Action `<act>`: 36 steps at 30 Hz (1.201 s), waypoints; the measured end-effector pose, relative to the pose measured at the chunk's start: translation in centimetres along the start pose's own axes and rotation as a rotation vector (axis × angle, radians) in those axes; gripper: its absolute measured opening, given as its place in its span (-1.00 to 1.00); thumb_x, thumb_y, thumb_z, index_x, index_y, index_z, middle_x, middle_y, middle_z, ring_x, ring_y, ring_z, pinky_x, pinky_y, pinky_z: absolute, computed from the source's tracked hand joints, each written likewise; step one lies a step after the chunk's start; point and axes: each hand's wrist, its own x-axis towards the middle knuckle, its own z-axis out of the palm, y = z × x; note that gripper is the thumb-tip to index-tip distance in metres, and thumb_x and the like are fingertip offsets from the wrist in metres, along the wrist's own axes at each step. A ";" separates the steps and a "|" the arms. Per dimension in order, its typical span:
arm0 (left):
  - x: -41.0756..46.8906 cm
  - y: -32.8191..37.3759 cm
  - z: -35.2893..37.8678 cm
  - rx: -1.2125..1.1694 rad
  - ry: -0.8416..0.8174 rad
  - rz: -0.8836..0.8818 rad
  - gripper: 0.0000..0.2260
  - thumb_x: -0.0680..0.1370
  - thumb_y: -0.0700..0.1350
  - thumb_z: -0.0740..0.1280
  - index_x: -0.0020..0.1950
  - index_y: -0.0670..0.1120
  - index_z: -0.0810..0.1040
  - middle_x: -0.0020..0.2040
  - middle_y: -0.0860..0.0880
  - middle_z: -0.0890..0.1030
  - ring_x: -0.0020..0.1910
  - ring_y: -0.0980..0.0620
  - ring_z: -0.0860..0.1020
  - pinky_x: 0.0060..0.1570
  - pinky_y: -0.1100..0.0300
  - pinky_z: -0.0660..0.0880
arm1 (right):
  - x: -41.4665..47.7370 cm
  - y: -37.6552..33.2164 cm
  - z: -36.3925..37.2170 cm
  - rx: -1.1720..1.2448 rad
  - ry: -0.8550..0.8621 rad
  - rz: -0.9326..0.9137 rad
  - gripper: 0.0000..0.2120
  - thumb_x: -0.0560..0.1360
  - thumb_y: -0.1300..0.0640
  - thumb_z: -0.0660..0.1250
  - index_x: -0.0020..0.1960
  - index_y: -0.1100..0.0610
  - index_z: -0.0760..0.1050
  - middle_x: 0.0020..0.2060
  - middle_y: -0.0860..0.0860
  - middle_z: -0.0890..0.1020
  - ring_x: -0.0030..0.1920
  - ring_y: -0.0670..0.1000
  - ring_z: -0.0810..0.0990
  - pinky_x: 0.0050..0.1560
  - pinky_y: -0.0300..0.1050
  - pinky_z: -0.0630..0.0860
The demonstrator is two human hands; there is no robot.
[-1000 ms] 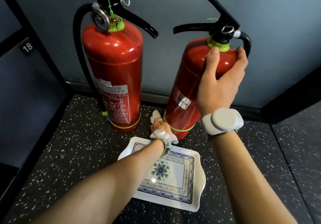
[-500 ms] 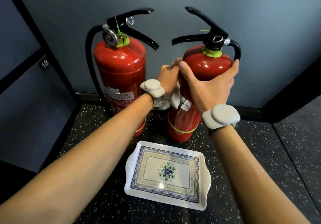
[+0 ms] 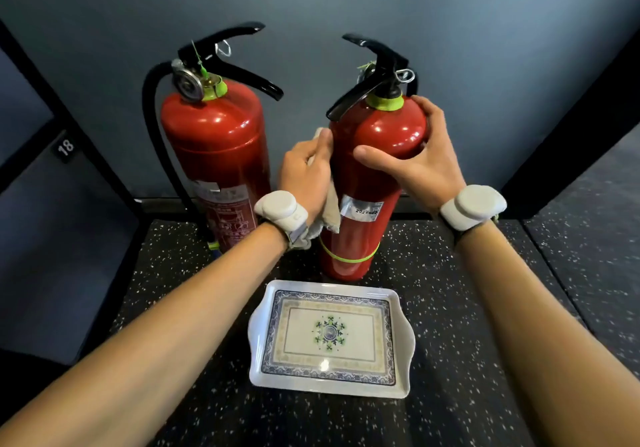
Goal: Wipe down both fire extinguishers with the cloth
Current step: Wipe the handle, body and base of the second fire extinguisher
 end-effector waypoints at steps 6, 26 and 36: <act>3.7 3.8 -0.7 0.186 -0.162 -0.126 -0.43 0.69 0.27 -0.01 0.18 -0.06 0.67 0.11 0.03 0.68 0.16 -0.01 0.60 0.14 0.16 0.41 | -1.7 -0.5 2.6 0.071 0.101 -0.007 0.41 0.09 -0.38 0.66 0.67 -0.06 -0.09 0.56 -0.03 0.33 0.49 -0.08 0.44 0.55 -0.03 0.37; 3.2 3.8 0.7 0.183 -0.194 -0.072 -0.37 0.66 0.33 -0.04 -0.01 -0.05 0.67 -0.01 -0.01 0.71 0.06 -0.11 0.63 0.13 0.01 0.48 | -1.9 0.6 0.6 0.141 0.065 0.036 0.42 0.07 -0.28 0.71 0.67 -0.02 -0.07 0.50 -0.04 0.41 0.40 -0.12 0.54 0.49 -0.02 0.46; 2.7 4.0 0.6 0.251 -0.129 -0.148 -0.32 0.64 0.36 0.01 0.02 -0.16 0.68 -0.05 -0.13 0.69 0.08 -0.19 0.58 0.19 -0.02 0.44 | -1.7 0.2 0.9 0.026 0.114 0.043 0.16 0.04 -0.28 0.74 0.50 -0.20 0.23 0.25 -0.21 0.60 0.22 -0.14 0.63 0.30 -0.17 0.54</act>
